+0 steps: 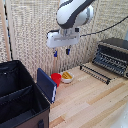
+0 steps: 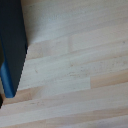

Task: Kindly spot and seek the red cup placed ahead of you. Cautiously adjust your gripper towards the red cup, gripping it gently. Find the after-storage area of the caddy. Relocate the red cup in your grip over the rear portion and softly release it into the compartment.

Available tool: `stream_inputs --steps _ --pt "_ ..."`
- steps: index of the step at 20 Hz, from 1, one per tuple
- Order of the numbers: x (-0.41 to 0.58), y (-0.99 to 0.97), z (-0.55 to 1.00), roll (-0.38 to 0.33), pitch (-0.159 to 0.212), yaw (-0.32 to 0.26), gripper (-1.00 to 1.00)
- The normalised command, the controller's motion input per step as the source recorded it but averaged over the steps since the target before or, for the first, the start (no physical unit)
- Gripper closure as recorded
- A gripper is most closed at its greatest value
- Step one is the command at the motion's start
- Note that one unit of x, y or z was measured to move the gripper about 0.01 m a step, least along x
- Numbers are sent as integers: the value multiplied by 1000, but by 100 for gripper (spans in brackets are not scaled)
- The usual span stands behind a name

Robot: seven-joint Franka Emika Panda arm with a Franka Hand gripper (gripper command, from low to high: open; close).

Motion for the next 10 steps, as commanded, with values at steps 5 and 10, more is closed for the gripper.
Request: stream_inputs --steps 5,10 --pt "238 -349 -227 31 6 -219 -100" --pt "202 -377 -258 27 2 -222 -100"
